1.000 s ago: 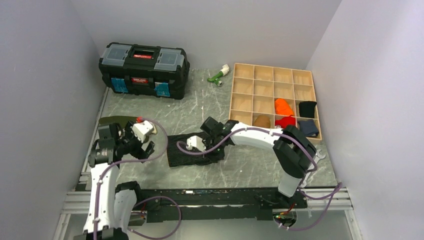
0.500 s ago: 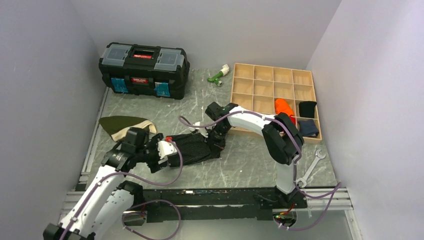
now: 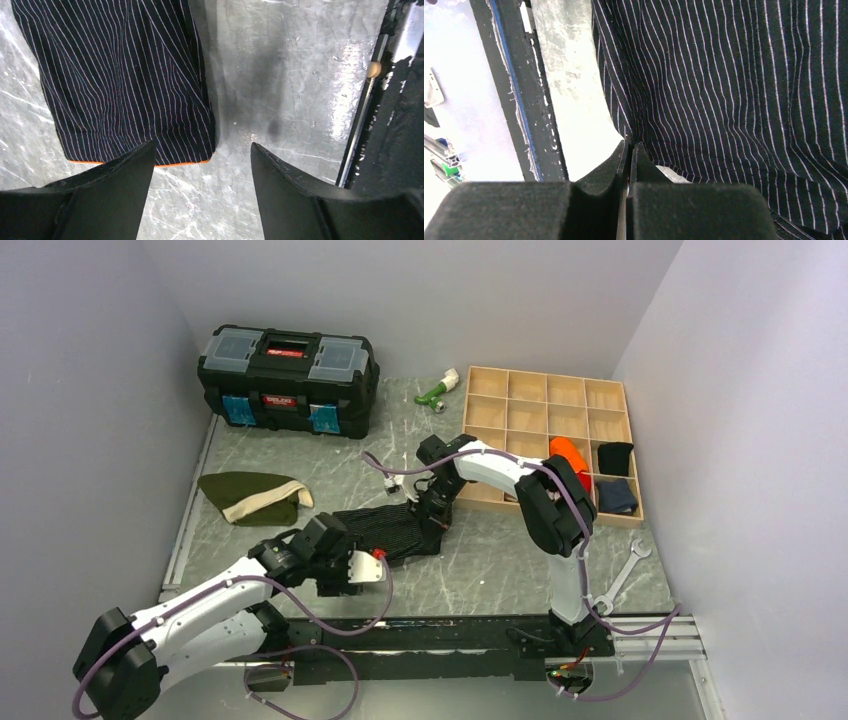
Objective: Roll the underwear
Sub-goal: Fold the underwear at the center of the board.
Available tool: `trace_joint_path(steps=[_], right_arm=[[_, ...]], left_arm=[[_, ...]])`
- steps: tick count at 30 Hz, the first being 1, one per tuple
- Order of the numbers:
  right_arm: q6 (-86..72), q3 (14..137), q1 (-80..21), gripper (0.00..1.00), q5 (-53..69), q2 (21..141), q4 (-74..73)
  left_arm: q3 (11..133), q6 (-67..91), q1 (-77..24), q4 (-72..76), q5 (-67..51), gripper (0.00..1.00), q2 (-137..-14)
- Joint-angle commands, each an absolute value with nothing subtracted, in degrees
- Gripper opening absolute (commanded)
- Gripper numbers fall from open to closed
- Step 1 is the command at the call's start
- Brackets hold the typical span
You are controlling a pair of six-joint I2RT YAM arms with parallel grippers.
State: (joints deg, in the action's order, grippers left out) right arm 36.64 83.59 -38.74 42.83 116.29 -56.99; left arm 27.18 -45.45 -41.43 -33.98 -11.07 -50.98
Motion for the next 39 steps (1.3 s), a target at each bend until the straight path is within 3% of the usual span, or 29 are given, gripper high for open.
trace_joint_path(steps=[1,20,39], right_arm=[[38.3,85.77,-38.34,0.0,45.88,116.65,-59.0],[37.97,86.48,-38.05,0.0,46.05,117.86,-59.41],[38.33,86.7,-37.85,0.0,45.0,117.44,-60.27]], left_arm=[[26.19,-44.39,-45.18,-29.97,-4.3,0.73,-50.62],[22.07,-46.32,-49.33,-27.3,-0.18,0.59,-53.05],[20.2,-48.3,-49.23,-26.7,-1.55,0.32,-59.65]])
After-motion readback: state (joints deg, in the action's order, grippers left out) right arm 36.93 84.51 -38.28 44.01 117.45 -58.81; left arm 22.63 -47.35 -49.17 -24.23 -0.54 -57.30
